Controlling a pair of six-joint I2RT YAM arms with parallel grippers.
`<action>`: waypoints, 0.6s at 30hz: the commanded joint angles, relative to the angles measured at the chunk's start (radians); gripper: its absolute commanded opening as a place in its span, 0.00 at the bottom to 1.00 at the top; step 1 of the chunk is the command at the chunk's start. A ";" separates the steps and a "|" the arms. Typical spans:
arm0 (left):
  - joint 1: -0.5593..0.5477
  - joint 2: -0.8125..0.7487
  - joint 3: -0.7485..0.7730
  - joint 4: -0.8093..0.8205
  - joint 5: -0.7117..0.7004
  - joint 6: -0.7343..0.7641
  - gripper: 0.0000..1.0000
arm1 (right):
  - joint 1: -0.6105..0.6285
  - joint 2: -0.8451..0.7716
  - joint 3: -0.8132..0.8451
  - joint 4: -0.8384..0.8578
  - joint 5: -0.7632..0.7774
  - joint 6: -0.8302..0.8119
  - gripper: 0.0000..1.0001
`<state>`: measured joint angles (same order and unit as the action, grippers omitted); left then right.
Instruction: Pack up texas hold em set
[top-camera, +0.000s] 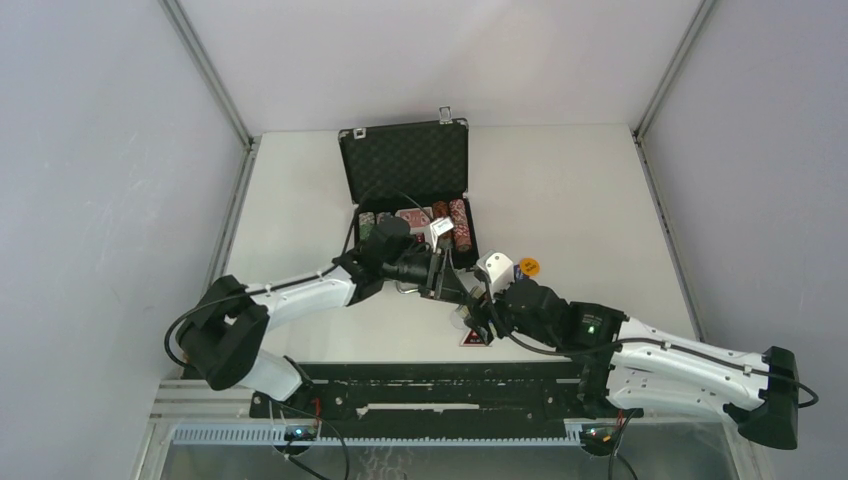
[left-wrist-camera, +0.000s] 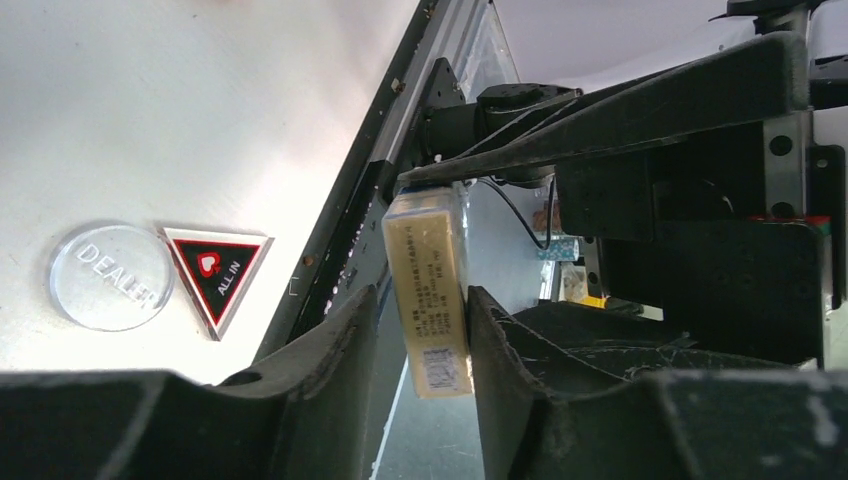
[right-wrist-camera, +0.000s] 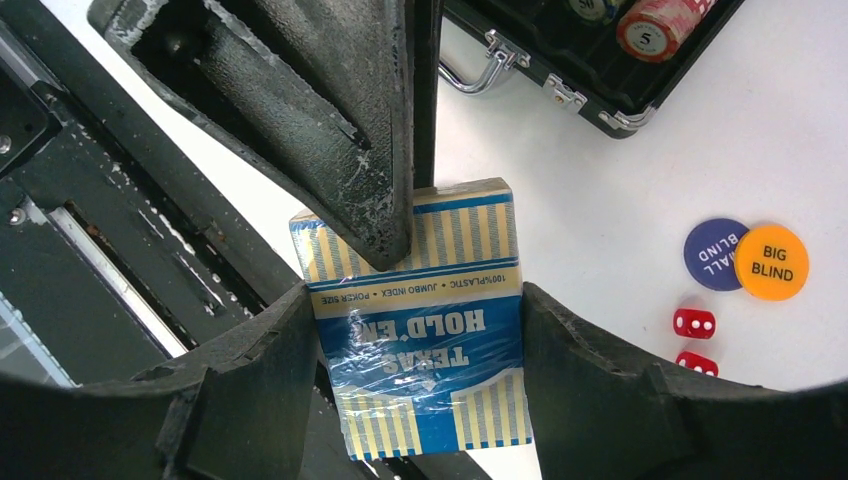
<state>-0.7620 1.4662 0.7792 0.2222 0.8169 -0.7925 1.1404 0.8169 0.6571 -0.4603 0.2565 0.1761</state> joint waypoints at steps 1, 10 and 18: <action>-0.011 0.010 0.063 0.019 0.030 0.024 0.37 | 0.008 0.004 0.028 0.084 0.012 -0.013 0.01; -0.017 0.044 0.056 0.096 0.085 -0.001 0.04 | 0.006 0.037 0.027 0.090 0.024 -0.013 0.01; -0.007 0.056 0.049 0.137 0.039 -0.017 0.00 | -0.041 0.057 0.015 0.107 -0.001 0.013 0.59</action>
<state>-0.7670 1.5200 0.7876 0.2752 0.8394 -0.8036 1.1194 0.8711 0.6571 -0.4698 0.2653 0.1734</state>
